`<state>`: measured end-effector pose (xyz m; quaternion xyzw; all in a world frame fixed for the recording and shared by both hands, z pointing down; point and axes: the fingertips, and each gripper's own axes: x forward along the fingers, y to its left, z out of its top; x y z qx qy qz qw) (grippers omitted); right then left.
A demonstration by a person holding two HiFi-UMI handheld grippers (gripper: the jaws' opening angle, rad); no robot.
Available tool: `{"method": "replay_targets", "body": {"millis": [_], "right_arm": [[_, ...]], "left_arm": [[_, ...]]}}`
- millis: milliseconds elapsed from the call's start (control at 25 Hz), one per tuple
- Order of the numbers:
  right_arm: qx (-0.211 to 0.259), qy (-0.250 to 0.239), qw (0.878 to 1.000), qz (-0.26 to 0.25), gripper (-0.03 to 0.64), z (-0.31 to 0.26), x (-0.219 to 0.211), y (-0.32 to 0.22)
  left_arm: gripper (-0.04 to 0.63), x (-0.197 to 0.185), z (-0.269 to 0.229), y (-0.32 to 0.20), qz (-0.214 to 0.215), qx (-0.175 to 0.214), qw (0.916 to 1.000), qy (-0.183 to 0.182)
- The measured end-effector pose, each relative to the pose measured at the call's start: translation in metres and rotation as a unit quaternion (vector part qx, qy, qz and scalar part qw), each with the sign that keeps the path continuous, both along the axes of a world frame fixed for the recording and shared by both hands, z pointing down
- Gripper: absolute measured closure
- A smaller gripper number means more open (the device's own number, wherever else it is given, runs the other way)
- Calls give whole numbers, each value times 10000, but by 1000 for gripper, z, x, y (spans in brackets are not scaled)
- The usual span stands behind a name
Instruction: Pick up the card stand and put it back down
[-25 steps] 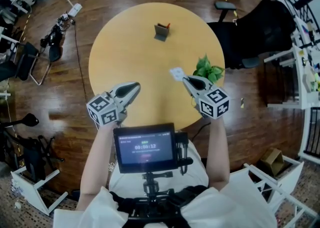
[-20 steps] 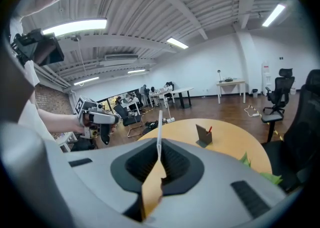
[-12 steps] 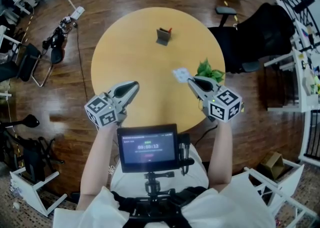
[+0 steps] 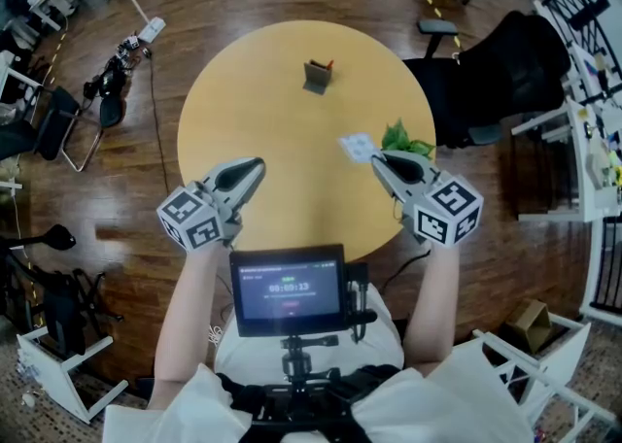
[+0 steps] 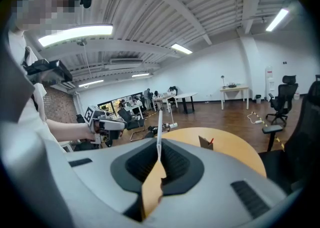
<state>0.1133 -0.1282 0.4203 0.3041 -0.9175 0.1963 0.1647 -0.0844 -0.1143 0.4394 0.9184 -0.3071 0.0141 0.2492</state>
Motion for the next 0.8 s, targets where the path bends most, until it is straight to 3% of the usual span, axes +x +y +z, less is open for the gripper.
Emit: {"method": "replay_targets", "body": {"millis": [280, 800], "right_arm": [[128, -215, 9997, -67, 586, -29, 0, 5], [551, -277, 9981, -47, 585, -60, 3, 8]], "left_arm": [[580, -7, -20, -4, 30, 130, 9998, -147], [580, -23, -75, -14, -63, 552, 9984, -72]]}}
